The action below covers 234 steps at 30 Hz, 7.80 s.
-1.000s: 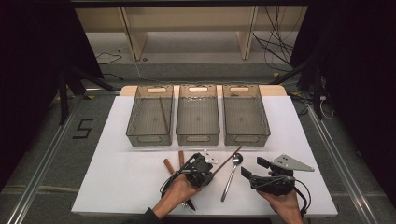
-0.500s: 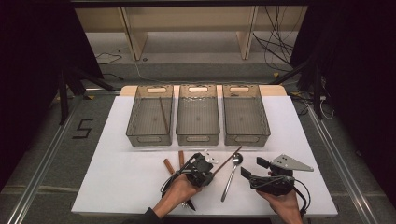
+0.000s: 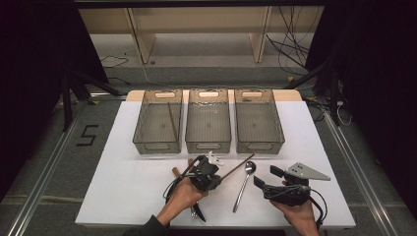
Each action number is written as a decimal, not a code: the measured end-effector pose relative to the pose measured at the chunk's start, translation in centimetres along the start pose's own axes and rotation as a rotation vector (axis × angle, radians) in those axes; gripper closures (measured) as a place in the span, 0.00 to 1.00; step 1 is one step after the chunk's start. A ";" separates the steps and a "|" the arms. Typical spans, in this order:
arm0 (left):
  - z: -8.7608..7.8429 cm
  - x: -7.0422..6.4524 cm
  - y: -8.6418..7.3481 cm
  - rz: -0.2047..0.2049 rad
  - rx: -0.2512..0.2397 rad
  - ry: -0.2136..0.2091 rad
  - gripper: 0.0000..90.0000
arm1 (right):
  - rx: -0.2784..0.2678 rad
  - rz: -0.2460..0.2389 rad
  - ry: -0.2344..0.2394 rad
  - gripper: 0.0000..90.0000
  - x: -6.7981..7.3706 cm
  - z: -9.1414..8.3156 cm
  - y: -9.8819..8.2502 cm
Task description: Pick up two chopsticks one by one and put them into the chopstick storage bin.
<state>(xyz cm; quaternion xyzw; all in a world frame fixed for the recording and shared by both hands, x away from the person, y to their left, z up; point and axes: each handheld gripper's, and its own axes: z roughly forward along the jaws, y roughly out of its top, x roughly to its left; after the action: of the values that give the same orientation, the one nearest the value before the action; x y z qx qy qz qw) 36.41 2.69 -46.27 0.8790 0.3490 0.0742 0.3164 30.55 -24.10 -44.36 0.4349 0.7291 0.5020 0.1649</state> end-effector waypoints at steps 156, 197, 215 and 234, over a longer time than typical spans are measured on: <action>-9.9 7.1 -12.5 -0.147 -0.477 0.058 0.28 | 0.116 0.061 0.306 0.95 5.5 14.9 16.7; -9.7 6.6 -14.1 -0.129 -0.488 0.108 0.24 | 0.201 0.173 0.184 0.95 9.8 28.1 20.4; -9.6 6.4 -14.0 -0.129 -0.491 0.099 0.24 | 0.267 0.154 0.145 0.92 10.5 30.1 18.6; -9.5 6.5 -14.1 -0.136 -0.487 0.099 0.24 | 0.234 0.086 0.224 0.48 9.7 25.6 20.4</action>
<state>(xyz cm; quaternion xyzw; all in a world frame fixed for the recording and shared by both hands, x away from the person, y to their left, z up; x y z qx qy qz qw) 29.95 19.63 -47.89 0.7469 0.3940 0.1774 0.5054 51.97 1.10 -35.86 0.4232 0.7771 0.4657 0.0092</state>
